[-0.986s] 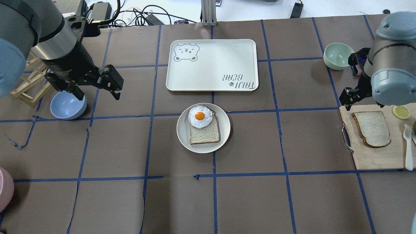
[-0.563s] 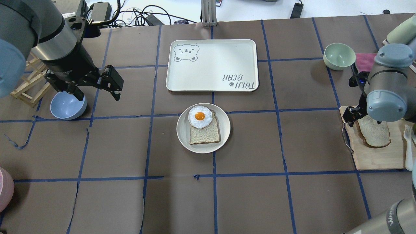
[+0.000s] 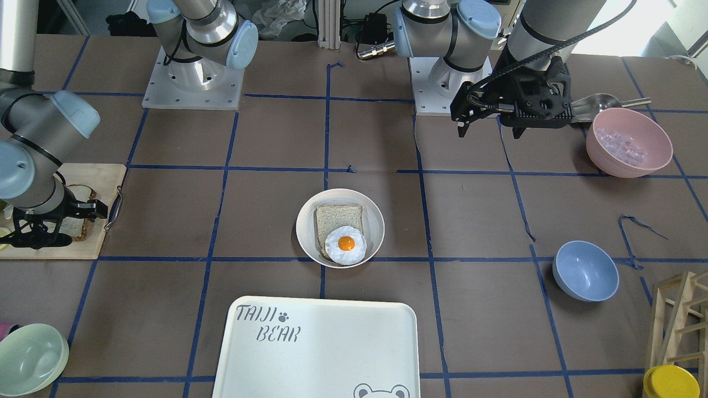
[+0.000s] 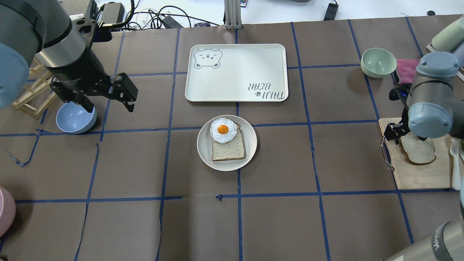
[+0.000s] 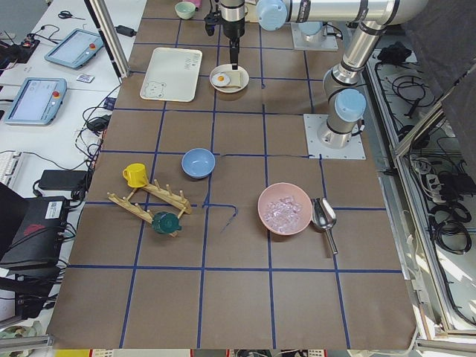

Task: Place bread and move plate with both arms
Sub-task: 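Lower the right gripper and grasp the bread slice by its edge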

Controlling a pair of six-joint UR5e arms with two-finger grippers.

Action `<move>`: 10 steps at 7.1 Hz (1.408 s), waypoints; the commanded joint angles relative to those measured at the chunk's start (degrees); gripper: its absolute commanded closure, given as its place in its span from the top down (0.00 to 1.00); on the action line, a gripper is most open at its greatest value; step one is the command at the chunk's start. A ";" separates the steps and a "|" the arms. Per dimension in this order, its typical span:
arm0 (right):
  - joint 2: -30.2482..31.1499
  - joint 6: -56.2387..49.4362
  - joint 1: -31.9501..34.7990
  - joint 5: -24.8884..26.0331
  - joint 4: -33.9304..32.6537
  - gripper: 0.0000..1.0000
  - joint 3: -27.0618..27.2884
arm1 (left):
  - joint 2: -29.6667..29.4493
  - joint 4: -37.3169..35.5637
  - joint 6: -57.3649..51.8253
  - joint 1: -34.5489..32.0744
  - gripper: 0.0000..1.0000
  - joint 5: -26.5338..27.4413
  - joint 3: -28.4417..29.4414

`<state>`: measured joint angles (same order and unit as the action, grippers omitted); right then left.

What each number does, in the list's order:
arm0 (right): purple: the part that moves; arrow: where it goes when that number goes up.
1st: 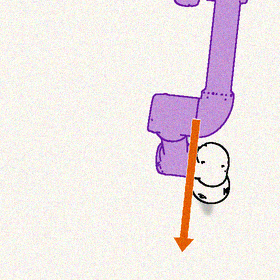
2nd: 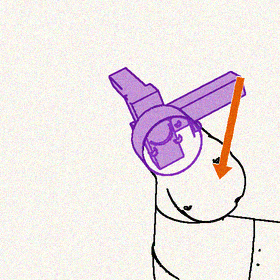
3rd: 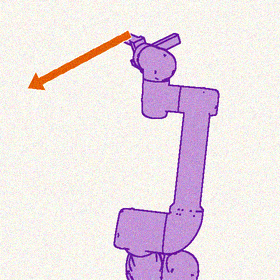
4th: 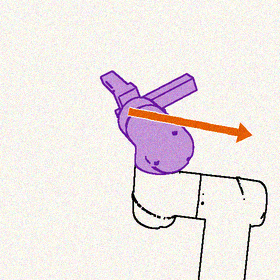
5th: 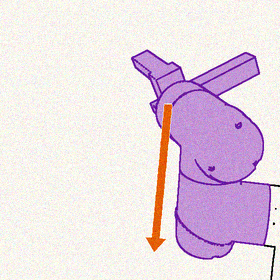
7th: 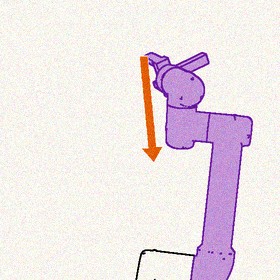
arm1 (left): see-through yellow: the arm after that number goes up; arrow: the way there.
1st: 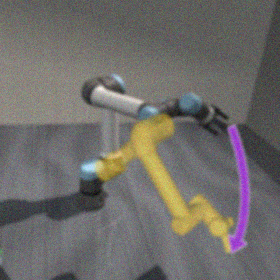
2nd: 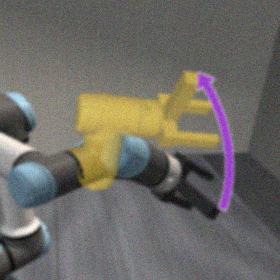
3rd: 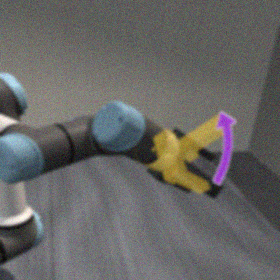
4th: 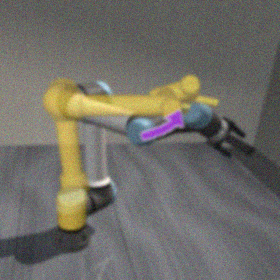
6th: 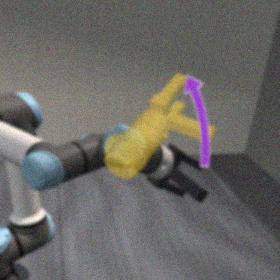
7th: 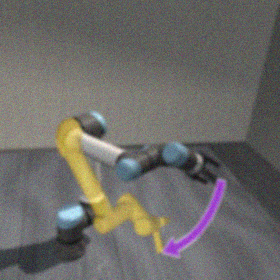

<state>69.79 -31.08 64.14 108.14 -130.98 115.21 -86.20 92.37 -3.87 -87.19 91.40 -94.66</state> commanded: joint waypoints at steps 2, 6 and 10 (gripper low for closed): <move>0.17 0.06 -0.69 0.67 0.29 0.06 0.01 | -0.02 0.00 0.00 0.00 1.00 0.00 0.00; 4.19 0.67 -0.16 2.60 0.99 0.00 -0.52 | 0.07 0.18 0.00 0.00 1.00 0.09 0.00; 13.60 11.67 8.59 3.91 17.76 0.00 -7.15 | 0.07 0.18 0.00 0.00 1.00 0.09 0.00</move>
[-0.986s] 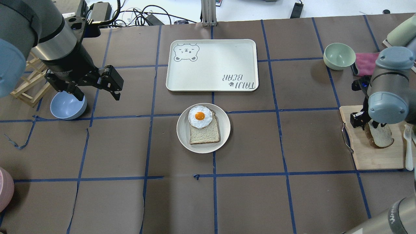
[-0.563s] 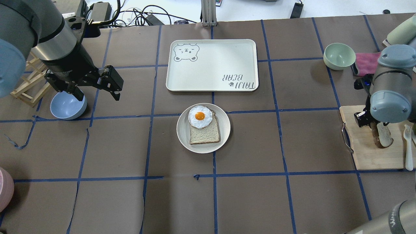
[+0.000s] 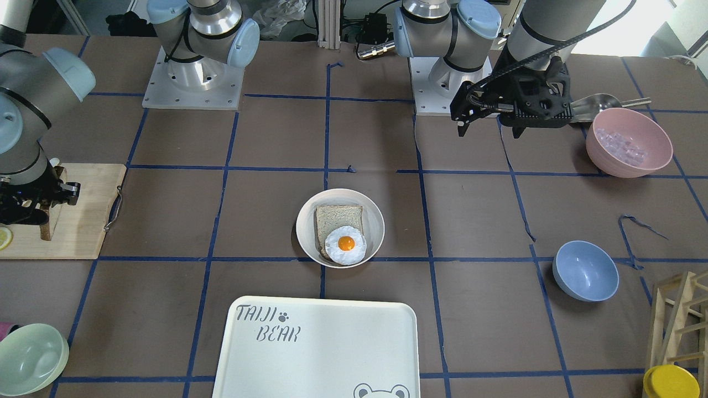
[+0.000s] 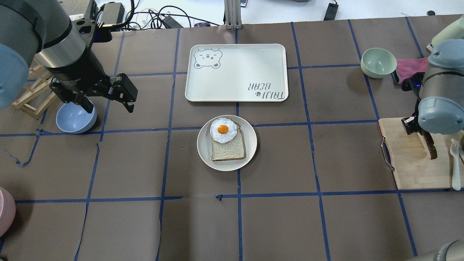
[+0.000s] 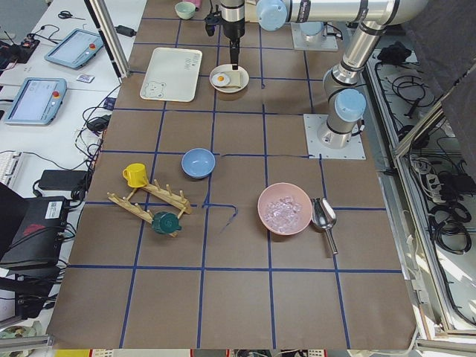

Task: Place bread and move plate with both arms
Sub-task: 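Carry the bread slice with the right gripper over the egg plate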

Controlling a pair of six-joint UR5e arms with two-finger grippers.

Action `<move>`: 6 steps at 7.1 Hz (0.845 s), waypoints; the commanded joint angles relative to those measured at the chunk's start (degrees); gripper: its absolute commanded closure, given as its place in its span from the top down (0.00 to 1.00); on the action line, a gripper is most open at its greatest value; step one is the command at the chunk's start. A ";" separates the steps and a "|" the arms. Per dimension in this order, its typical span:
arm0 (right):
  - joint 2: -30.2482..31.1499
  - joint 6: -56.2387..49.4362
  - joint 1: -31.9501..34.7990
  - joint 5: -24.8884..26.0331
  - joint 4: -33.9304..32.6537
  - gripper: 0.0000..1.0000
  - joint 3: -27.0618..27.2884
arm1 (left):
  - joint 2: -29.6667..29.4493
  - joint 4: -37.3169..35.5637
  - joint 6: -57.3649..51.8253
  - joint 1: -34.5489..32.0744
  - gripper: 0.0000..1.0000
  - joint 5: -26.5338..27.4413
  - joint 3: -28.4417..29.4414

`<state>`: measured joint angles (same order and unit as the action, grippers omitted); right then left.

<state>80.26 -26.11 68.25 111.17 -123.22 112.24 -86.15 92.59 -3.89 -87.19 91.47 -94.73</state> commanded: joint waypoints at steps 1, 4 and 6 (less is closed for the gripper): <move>3.93 13.82 10.70 0.54 20.03 0.00 -11.01 | 0.02 0.05 0.02 0.00 1.00 0.02 -0.02; -4.99 45.34 32.50 -4.87 32.76 0.00 -26.34 | 0.02 -0.04 0.02 0.00 1.00 0.11 0.07; -9.66 63.56 42.96 -12.97 31.74 0.00 -26.46 | -0.07 -0.04 0.02 0.00 1.00 0.20 -0.02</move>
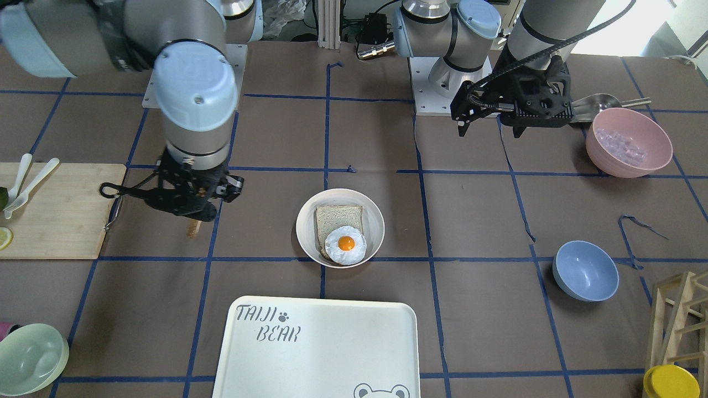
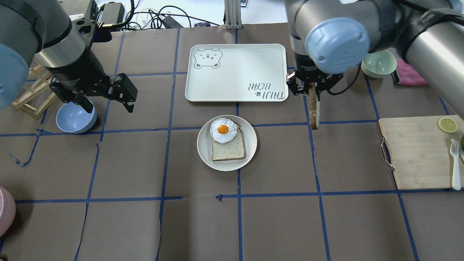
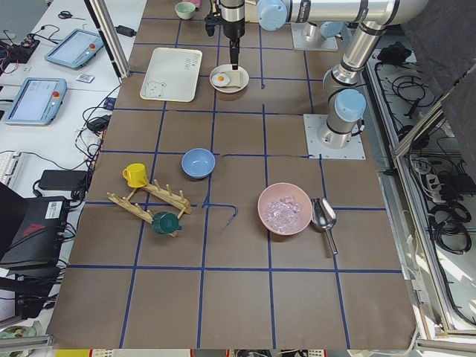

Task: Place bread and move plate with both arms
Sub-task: 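Carry the bread slice with the right gripper over the egg plate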

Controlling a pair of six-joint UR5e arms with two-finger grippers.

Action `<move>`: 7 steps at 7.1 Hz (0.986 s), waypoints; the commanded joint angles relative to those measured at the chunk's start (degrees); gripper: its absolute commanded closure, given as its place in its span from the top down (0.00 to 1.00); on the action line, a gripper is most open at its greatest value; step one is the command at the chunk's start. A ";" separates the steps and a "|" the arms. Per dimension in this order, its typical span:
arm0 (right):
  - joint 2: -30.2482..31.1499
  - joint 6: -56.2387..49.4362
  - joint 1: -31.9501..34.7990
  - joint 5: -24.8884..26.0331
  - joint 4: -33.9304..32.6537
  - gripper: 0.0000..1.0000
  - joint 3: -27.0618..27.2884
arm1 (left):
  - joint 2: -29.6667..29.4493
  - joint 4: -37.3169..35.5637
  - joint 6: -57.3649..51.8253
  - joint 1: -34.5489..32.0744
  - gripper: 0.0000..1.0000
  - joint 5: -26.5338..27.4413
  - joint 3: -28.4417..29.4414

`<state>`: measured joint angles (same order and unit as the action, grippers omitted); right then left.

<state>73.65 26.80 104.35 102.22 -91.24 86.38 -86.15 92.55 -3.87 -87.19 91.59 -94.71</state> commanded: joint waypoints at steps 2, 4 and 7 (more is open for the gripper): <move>-4.91 12.57 11.74 -4.14 -4.64 0.00 -0.25 | 0.02 0.08 0.00 0.00 1.00 0.16 -0.04; -9.29 12.59 14.82 -3.44 -13.03 0.00 -0.16 | 0.02 0.08 -0.09 0.00 1.00 0.69 -0.04; -11.16 6.95 14.75 0.08 -17.02 0.00 -0.77 | -0.07 0.08 0.00 0.00 1.00 0.69 -0.04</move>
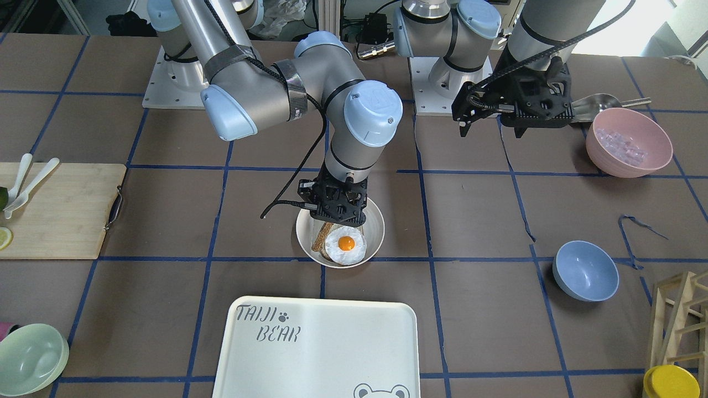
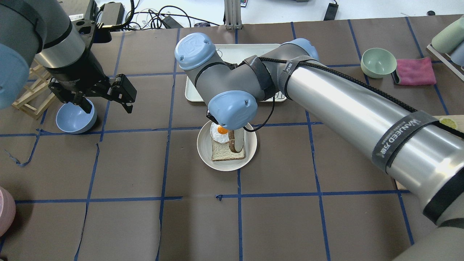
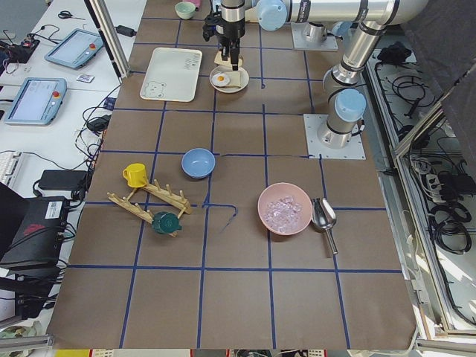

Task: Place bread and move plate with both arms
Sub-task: 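Carry the bread slice with the right gripper over the egg plate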

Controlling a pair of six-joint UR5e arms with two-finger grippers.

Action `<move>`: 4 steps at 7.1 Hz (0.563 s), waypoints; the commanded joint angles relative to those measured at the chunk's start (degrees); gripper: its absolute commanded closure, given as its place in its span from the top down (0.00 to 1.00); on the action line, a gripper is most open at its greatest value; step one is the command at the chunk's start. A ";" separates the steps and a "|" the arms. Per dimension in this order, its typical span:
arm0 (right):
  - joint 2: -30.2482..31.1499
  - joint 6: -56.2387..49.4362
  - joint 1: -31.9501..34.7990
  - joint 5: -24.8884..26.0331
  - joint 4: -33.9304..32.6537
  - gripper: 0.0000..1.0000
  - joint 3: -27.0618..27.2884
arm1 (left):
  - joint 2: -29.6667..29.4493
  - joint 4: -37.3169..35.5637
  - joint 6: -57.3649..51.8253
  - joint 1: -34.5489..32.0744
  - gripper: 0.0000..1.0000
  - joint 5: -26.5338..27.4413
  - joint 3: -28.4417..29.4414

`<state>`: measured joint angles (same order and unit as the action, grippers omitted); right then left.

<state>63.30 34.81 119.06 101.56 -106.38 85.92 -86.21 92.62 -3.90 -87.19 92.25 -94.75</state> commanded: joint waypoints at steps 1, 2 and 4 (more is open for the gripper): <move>-1.94 0.25 0.03 0.57 -1.91 0.00 -0.05 | -0.01 0.02 -0.06 0.00 1.00 0.12 0.00; -2.30 0.35 0.03 0.65 -1.82 0.00 0.12 | -0.01 0.02 -0.06 0.00 1.00 0.47 0.00; -2.48 0.44 0.03 0.48 -1.82 0.00 0.21 | 0.08 0.02 -0.06 0.00 1.00 0.48 -0.44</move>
<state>60.96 35.14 119.09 102.16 -108.18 86.08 -86.21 92.64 -3.95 -87.19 92.68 -94.91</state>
